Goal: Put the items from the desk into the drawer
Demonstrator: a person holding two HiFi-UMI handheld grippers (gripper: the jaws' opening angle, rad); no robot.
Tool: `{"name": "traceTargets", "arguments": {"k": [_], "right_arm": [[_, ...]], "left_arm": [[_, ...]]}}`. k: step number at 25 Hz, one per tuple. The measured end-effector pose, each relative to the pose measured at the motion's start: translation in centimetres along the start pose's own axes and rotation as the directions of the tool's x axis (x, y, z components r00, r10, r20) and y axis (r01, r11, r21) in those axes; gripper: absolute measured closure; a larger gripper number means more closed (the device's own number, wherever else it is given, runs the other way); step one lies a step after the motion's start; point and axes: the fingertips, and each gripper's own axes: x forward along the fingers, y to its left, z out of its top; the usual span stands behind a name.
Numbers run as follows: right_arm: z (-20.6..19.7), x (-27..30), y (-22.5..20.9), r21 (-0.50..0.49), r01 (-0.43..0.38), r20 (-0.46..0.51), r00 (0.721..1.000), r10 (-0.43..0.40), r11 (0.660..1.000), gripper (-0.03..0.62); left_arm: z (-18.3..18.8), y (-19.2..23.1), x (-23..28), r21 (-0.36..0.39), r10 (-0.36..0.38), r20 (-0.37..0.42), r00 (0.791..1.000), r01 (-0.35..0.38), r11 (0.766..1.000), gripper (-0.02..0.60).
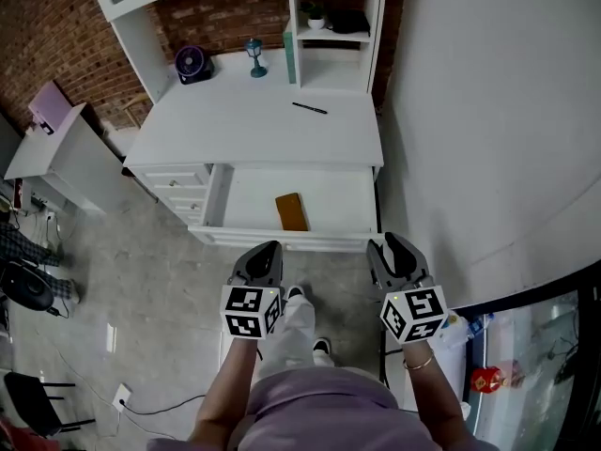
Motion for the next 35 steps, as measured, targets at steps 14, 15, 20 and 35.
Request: {"name": "traceTargets", "arguments": {"k": [14,15,20,35], "right_arm": [[1.9,13.1,-1.7,-0.017,-0.016,-0.051,0.999,0.015,1.000,0.424],[2.3,14.3,-1.8,-0.020,-0.019,-0.052,0.998,0.018,1.000,0.424],[4.0,19.7,-2.7,-0.035,-0.026,-0.053,0.998,0.025,0.999,0.425],[6.9,30.8,-4.0,-0.113,-0.009,-0.071,0.997,0.001,0.994,0.428]], "left_arm": [[2.9,8.4,9.3,-0.015,-0.007,-0.007,1.000,0.007,1.000,0.583],[3.2,9.0,10.0,-0.013,-0.008,-0.006,1.000,0.008,1.000,0.583],[4.5,12.0,13.6,-0.013,-0.017,-0.014,1.000,0.016,1.000,0.583],[7.1,18.9,20.4,-0.016,-0.052,-0.020,0.998,0.051,0.999,0.583]]}}
